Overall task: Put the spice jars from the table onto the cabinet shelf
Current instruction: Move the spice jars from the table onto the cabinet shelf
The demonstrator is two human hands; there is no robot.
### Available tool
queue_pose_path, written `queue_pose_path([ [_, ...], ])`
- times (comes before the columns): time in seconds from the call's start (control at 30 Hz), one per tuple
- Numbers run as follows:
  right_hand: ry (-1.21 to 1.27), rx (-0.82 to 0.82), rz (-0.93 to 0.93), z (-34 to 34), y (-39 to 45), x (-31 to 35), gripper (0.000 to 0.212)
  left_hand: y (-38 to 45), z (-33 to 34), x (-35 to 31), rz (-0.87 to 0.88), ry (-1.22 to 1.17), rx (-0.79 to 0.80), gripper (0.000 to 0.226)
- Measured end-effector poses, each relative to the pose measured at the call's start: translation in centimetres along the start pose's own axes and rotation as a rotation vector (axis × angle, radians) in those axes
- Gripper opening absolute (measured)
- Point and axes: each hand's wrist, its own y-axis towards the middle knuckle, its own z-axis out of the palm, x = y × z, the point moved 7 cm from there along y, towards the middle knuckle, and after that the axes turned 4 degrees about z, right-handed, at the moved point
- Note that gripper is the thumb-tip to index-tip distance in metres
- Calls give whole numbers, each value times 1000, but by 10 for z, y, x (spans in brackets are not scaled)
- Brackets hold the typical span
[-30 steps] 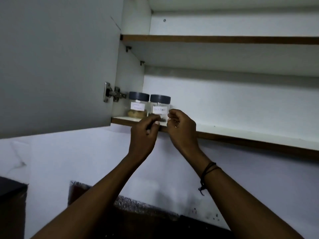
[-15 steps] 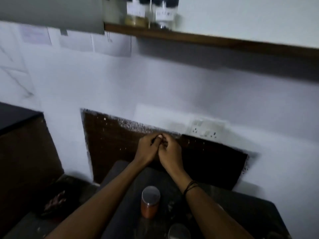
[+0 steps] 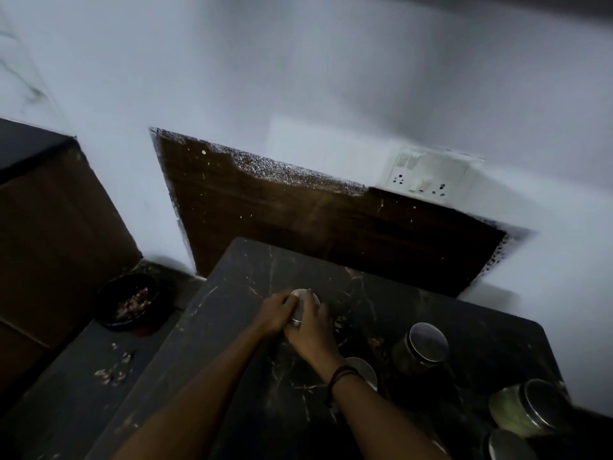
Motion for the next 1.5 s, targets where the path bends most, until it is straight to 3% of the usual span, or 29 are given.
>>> queue_pose_path([
  [0.1,-41,12,-14,10,-1,-8,97,-4,4,7,-60,-145,-26,27],
  [0.23,71,-62,35,0,5,-16,88,-7,5,12,-148,-297,-59,34],
  [0.37,336,-159,-32,-27,7,-13,78,-9,-11,12,-188,-392,-233,40],
  [0.5,650,-42,-51,-48,8,-8,73,-10,-24,3,-115,-403,-281,29],
  [0.67,932,91,62,-60,13,-9,63,-18,-17,-10,-111,-654,-169,32],
  [0.77,976,152,45,-60,8,-3,46,-26,-7,-23,-151,-816,-84,50],
  [0.87,1066,182,80,-51,-2,-2,45,-36,-4,-31,-157,-877,-117,67],
  [1.27,1195,202,144,-45,-28,5,45,-62,-8,-40,-123,-897,-195,63],
  [1.5,1206,180,-137,-140,-32,91,41,-47,-60,-149,95,-891,-218,61],
])
